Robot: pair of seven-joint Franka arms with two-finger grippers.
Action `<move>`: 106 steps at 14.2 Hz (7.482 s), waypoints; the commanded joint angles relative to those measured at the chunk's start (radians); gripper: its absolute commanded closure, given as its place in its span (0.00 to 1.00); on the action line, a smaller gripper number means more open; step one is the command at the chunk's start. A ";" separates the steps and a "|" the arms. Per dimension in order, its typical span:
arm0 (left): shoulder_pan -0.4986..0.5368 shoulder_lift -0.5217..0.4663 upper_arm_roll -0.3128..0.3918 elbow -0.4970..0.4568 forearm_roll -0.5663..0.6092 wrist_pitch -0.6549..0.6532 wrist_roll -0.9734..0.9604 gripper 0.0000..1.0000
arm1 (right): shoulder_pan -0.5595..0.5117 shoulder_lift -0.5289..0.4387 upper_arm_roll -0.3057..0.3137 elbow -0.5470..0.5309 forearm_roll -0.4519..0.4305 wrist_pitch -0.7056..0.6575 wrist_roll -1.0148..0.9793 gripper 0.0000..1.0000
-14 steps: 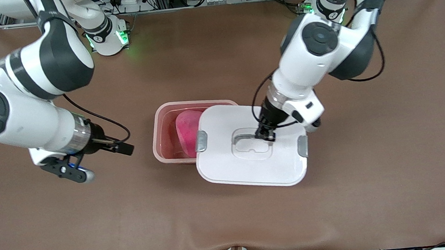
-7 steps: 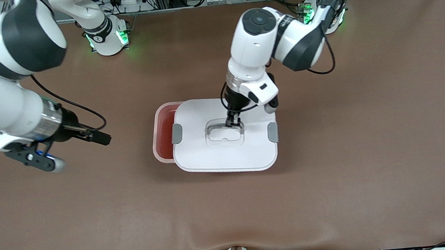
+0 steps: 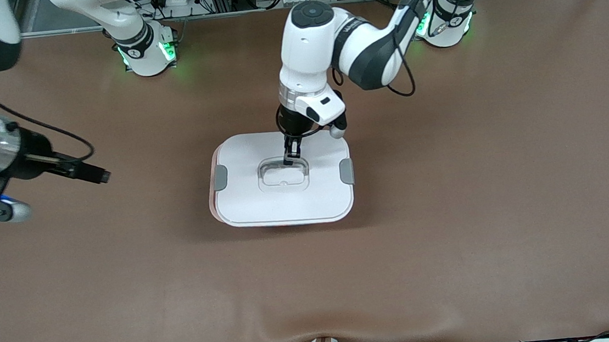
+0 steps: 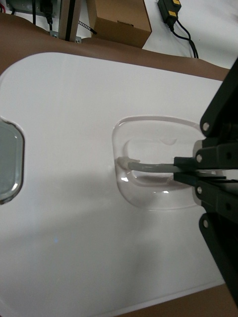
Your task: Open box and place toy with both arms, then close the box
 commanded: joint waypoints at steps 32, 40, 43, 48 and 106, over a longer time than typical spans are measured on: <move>-0.063 0.169 0.005 0.116 0.029 0.015 -0.033 1.00 | -0.203 -0.392 -0.006 -0.358 -0.151 0.012 -0.703 0.00; -0.090 0.167 0.006 0.114 0.038 0.016 -0.138 1.00 | -0.193 -0.392 -0.006 -0.327 -0.147 -0.008 -0.703 0.00; -0.090 0.166 0.006 0.113 0.039 0.016 -0.144 1.00 | -0.196 -0.392 -0.006 -0.327 -0.145 -0.006 -0.701 0.00; -0.083 0.155 0.010 0.114 0.039 0.013 -0.142 0.00 | -0.193 -0.392 -0.006 -0.327 -0.148 -0.009 -0.703 0.00; 0.741 -0.519 -0.093 -0.024 -0.017 -0.881 2.309 0.00 | -0.200 -0.381 -0.006 -0.328 -0.136 -0.009 -0.697 0.00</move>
